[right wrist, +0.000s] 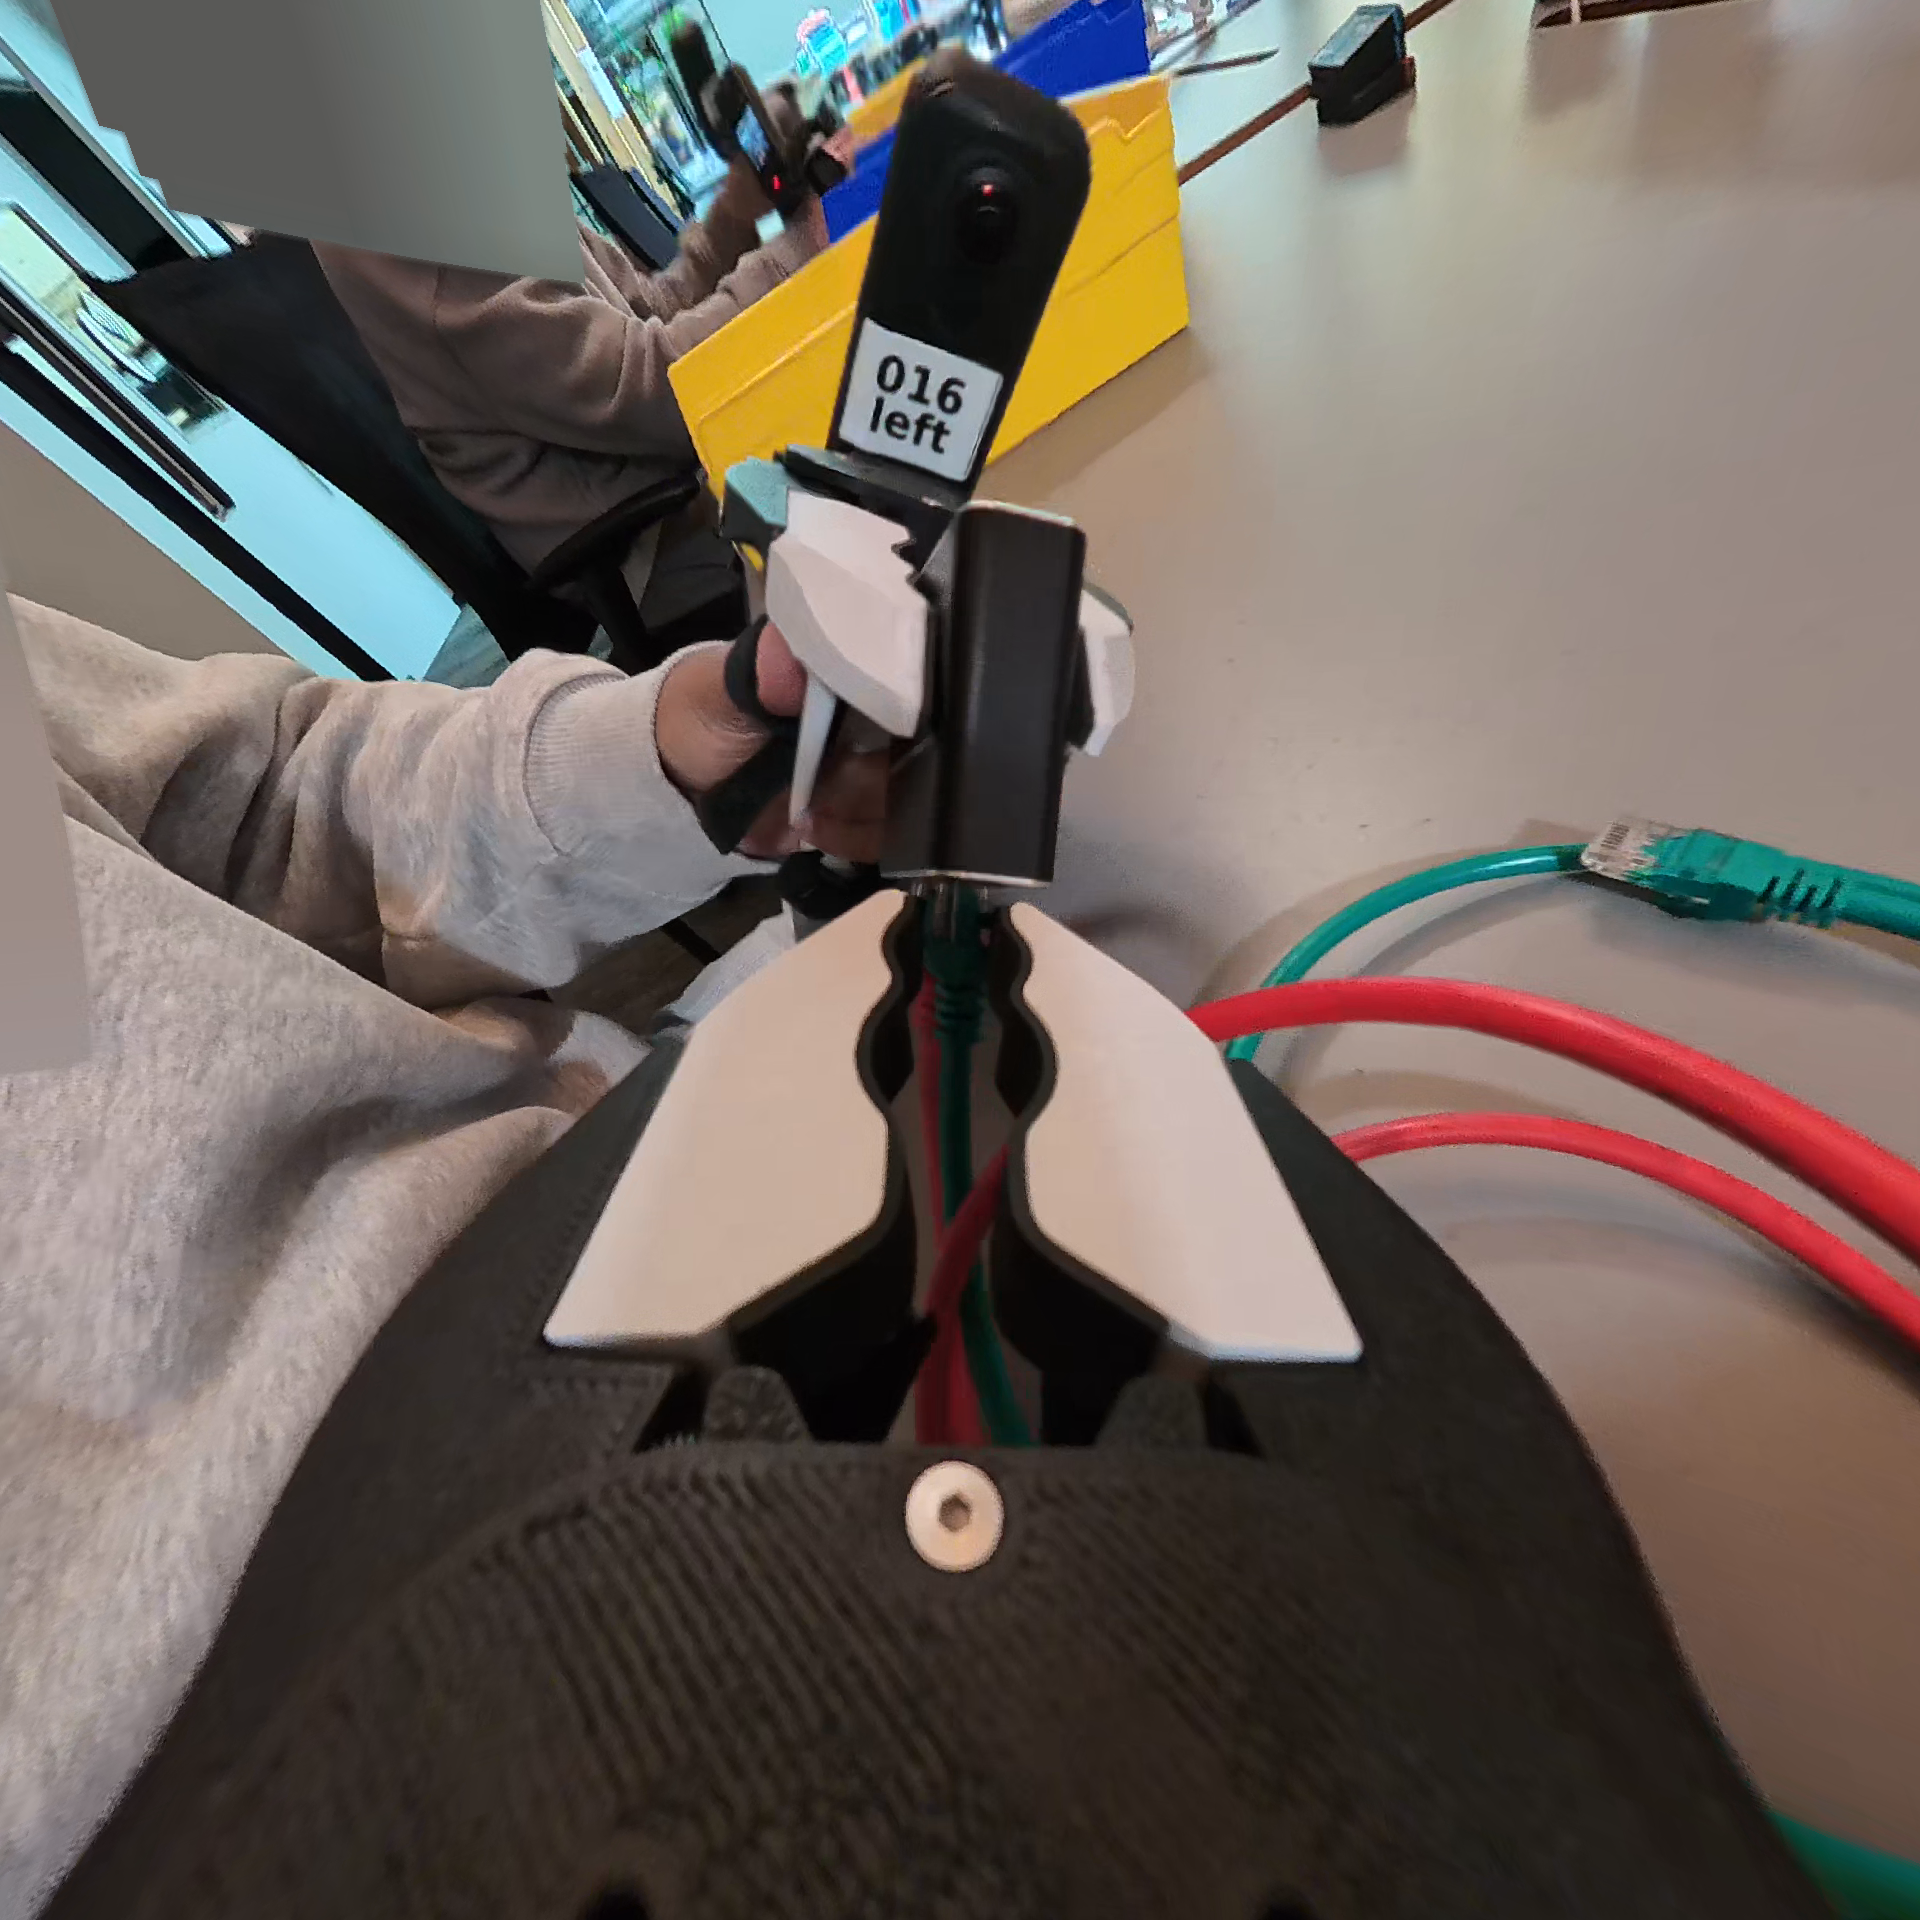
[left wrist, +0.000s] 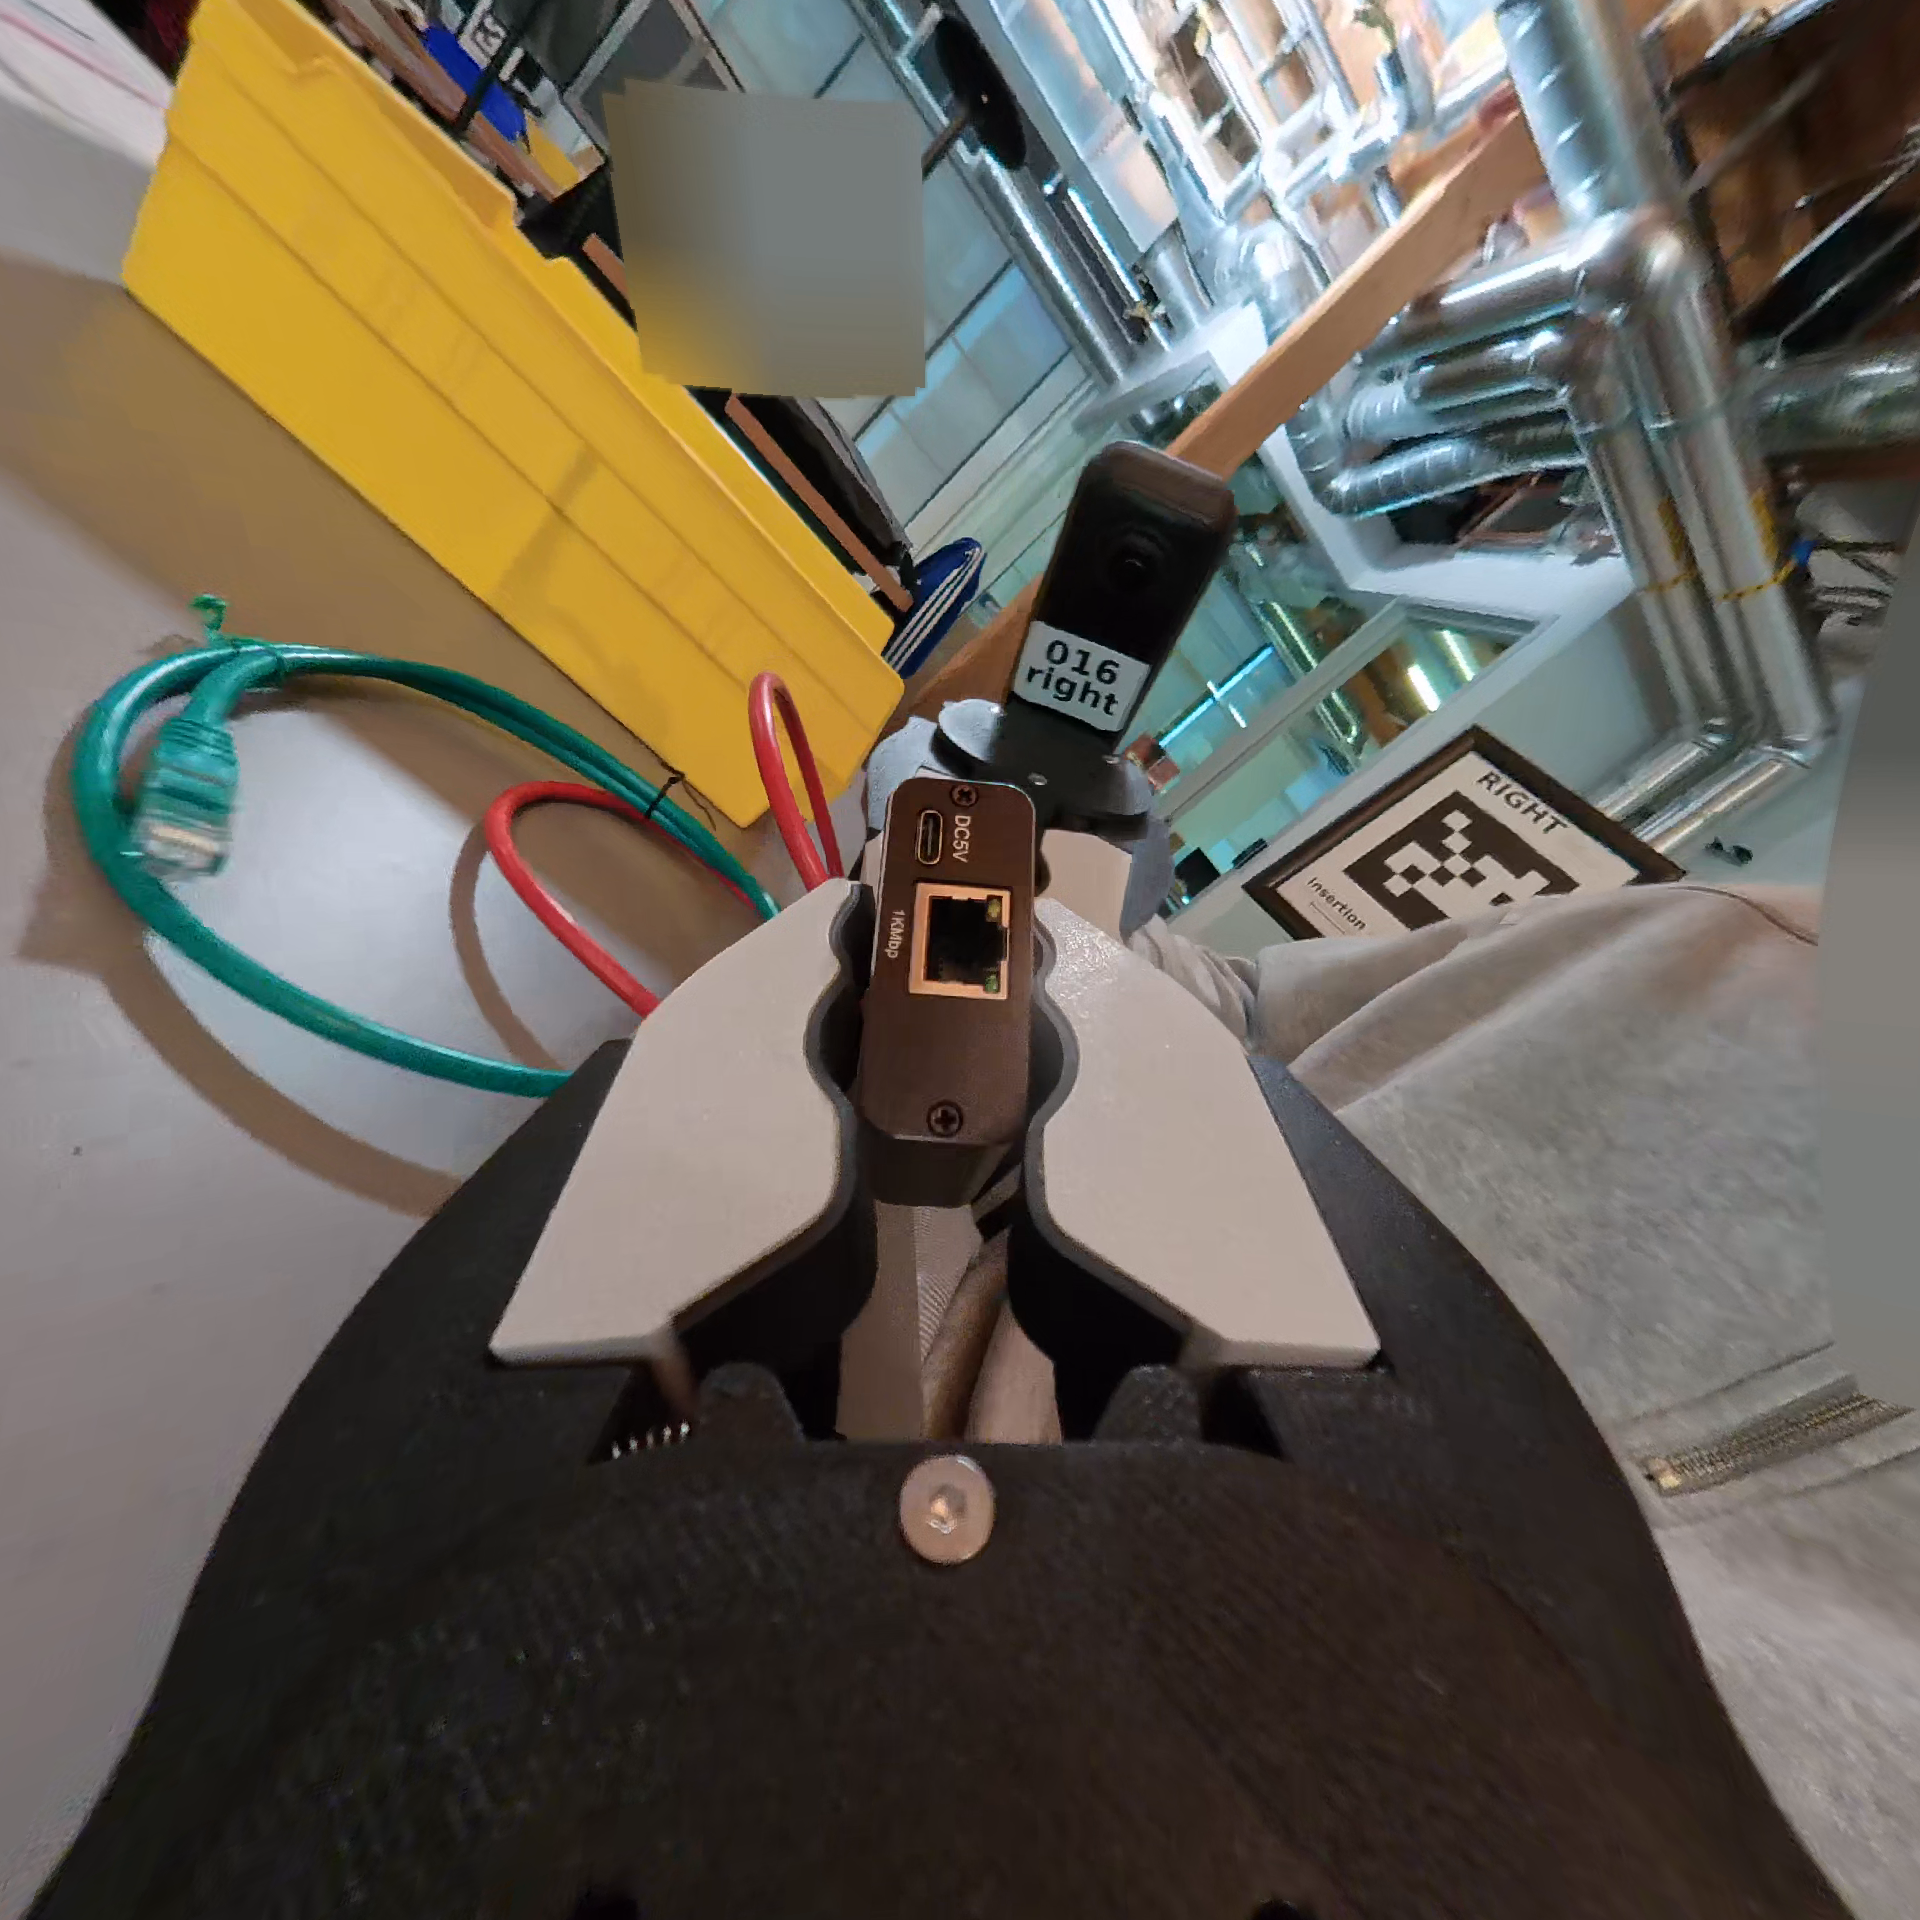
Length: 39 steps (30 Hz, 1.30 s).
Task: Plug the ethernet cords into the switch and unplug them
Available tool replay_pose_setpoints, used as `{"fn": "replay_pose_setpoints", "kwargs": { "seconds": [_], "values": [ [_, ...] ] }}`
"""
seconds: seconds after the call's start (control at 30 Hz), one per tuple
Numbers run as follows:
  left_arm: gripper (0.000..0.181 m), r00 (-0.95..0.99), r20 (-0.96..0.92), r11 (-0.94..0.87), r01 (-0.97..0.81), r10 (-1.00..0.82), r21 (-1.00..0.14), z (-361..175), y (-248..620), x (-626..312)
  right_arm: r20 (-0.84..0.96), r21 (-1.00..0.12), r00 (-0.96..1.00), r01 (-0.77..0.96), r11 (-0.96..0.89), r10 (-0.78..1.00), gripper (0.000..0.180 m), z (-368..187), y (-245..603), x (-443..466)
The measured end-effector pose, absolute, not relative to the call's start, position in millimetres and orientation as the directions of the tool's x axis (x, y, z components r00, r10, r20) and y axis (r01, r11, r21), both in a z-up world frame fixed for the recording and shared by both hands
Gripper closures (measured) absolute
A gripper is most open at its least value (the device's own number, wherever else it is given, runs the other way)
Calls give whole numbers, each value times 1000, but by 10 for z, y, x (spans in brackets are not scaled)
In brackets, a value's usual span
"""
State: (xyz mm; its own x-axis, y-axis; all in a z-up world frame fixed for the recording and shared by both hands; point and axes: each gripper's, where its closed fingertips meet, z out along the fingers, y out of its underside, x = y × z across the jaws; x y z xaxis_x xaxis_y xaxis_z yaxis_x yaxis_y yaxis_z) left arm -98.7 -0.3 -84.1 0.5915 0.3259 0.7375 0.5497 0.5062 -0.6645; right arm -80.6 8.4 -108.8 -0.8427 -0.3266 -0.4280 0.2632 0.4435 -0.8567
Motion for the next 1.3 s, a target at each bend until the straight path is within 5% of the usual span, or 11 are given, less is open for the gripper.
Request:
{"fn": "replay_pose_setpoints", "kwargs": {
  "seconds": [0.43, 0.53, 0.6, 0.7, 0.9, 1.03, 1.3],
  "values": [
    [156, 532, 779, 640, 479, 332, -600, -765, -66, -1056, -522, -812, -800, 358, 462, -298, 166, -1065, 83, -810],
    [155, 468, 816, 796, 319, 340, -514, -658, -781, -1055, -552, -779, -795, 384, 496, -252, 167, -1206, 182, -889],
    [155, 463, 781, 767, 280, 419, -578, -596, -909, -983, -481, -835, -844, 359, 416, -237, 167, -1042, 216, -1030],
    [155, 504, 721, 649, 352, 476, -675, -593, -545, -1018, -403, -875, -889, 305, 375, -218, 167, -962, 200, -1167],
    [155, 510, 795, 655, 482, 329, -581, -755, -413, -1001, -511, -859, -796, 456, 234, -325, 167, -613, 235, -1205],
    [155, 516, 756, 570, 505, 402, -648, -823, -334, -996, -529, -848, -777, 481, 222, -340, 167, -570, 283, -1267],
    [155, 459, 797, 569, 559, 393, -603, -985, -379, -1023, -594, -794, -697, 590, 149, -401, 166, -358, 398, -1394]
  ]
}}
